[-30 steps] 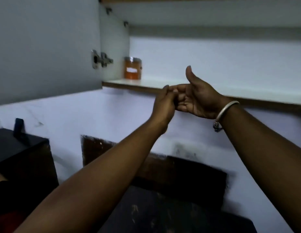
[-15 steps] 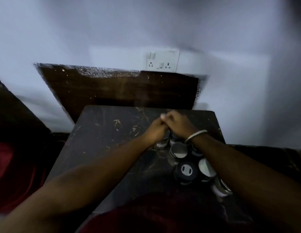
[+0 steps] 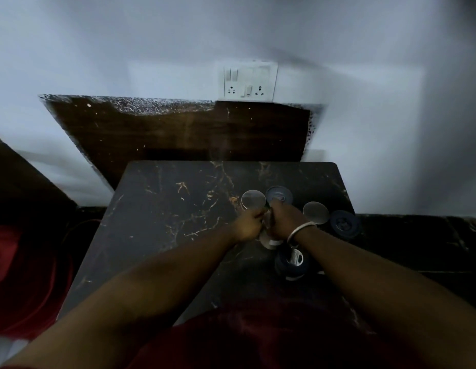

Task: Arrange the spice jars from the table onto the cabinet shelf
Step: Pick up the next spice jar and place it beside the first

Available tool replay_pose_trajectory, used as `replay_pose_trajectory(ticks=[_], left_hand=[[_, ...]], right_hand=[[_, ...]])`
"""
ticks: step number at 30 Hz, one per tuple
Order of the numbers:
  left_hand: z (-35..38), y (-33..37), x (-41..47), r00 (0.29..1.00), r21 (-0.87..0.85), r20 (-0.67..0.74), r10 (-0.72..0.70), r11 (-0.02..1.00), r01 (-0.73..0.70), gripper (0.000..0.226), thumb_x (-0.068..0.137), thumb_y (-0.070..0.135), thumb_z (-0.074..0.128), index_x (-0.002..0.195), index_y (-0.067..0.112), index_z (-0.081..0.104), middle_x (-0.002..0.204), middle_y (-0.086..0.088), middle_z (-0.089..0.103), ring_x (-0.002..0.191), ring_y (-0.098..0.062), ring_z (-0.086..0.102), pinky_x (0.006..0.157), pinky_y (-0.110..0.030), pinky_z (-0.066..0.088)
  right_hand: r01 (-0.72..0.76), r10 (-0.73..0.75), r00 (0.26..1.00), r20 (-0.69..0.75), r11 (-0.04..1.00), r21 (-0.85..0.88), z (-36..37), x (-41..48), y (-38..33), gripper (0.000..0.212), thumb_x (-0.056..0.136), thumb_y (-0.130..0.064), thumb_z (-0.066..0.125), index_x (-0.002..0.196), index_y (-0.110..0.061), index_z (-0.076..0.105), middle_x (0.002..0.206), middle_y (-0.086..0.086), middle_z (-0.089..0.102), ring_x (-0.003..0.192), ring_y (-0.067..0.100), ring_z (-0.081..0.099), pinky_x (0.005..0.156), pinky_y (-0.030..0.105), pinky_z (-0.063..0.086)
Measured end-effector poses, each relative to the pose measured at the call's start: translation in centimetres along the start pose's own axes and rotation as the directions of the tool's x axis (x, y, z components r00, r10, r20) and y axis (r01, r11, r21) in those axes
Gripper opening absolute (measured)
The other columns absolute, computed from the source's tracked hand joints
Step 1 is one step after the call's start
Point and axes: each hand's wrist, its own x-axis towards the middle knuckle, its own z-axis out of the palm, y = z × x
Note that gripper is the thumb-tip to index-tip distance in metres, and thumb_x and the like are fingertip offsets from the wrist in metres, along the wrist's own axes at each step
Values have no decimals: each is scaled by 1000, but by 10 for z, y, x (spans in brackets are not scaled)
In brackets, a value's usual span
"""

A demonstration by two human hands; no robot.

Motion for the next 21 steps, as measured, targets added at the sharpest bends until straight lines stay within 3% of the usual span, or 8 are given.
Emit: replay_pose_trajectory(ticks=[2,5,8,12,14,17,19,21], left_hand=[[-7,8,-2,997,-4,-18,77,997,-77,30,99,1,49,128,5,59,120,-16,65,111,-29,64,98,-49,53],[-24,25,-10,983,-108,-68,169,978,-176,46,95,0,57,139,13,53,125,-3,62,112,-14,63,97,-38,55],[-43,49,-22,944,-207,-140,297,924,-321,54,93,-8,51,142,14,49,123,3,61,103,1,65,85,-21,57],[-63,88,-43,854,-309,-306,422,804,-508,49,90,-2,48,138,5,51,128,-19,58,112,-25,61,86,-37,54],[-70,107,-54,796,-335,-392,462,734,-591,51,82,6,48,133,3,53,126,-24,59,111,-32,59,87,-46,51],[-78,131,-70,727,-378,-443,524,626,-682,58,75,16,48,131,1,54,126,-21,61,112,-34,59,89,-48,50],[-81,140,-78,708,-437,-446,547,557,-706,62,74,18,48,132,-3,51,129,-29,56,114,-40,56,92,-53,47],[-82,147,-84,695,-498,-445,564,490,-716,65,74,20,47,135,-4,48,129,-31,53,112,-40,54,90,-51,48]], right_hand=[[11,-11,1000,6,994,109,-25,3,-9,20,82,-37,66,90,-23,55,83,-1,64,73,19,66,57,29,49],[61,-64,998,8,978,197,-73,0,-23,34,70,-47,74,94,-25,61,90,-1,67,83,19,67,69,34,54],[156,-133,986,-97,947,280,-115,-8,-40,41,63,-57,69,88,-25,66,87,-2,69,83,18,68,68,32,53],[342,-216,923,-319,842,418,-153,-26,-74,48,68,-66,71,85,-20,73,81,2,72,75,21,70,66,36,52],[456,-238,873,-425,708,540,-162,-38,-90,43,77,-61,71,85,-19,75,84,9,74,76,27,70,69,39,54],[551,-193,834,-517,356,755,-169,-56,-107,38,88,-48,63,95,-14,78,95,10,78,88,24,73,78,35,57],[571,-174,820,-545,199,796,-169,-64,-113,45,92,-41,57,109,-3,75,110,21,75,106,38,71,91,46,56],[595,-170,799,-577,84,799,-169,-71,-118,43,94,-36,54,114,-2,72,119,26,71,116,47,64,98,56,51]])
